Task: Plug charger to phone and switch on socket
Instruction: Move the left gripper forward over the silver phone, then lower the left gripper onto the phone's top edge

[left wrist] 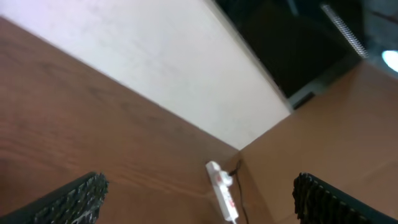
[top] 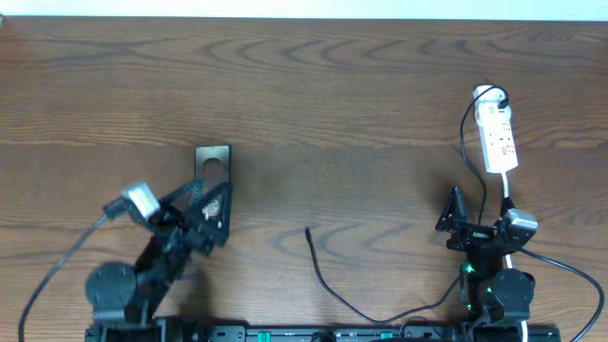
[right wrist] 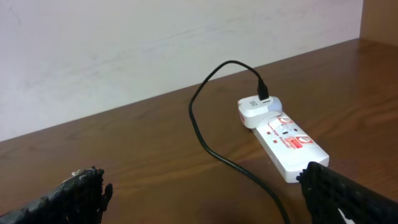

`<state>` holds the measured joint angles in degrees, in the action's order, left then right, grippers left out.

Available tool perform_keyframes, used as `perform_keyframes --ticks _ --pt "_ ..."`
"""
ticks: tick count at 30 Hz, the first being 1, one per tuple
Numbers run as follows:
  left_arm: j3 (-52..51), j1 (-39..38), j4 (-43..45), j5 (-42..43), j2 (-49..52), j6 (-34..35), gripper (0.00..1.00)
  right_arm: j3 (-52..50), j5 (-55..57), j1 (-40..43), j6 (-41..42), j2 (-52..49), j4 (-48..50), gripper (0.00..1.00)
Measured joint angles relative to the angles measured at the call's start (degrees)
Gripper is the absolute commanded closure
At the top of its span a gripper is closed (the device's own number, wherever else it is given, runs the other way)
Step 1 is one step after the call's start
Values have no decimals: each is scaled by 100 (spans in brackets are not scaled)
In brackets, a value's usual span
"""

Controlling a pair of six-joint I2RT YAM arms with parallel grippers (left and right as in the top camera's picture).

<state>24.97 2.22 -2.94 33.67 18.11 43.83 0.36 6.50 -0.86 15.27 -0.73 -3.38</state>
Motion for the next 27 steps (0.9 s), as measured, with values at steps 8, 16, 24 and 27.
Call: perform_keyframes --ticks 8,16,24,27 --pt "2096 0 -1043 -26 2612 -999 2 0 0 0 0 4 -2 1" --pt "4566 -468 -4347 -1917 4205 -2371 2 0 0 0 0 4 -7 1" --pt "4837 -1172 -5108 -4256 4607 -2745 2 0 0 0 0 4 -4 1" --pt "4835 -1178 -5110 -4588 4802 -2767 2 2 0 0 0 4 -4 1"
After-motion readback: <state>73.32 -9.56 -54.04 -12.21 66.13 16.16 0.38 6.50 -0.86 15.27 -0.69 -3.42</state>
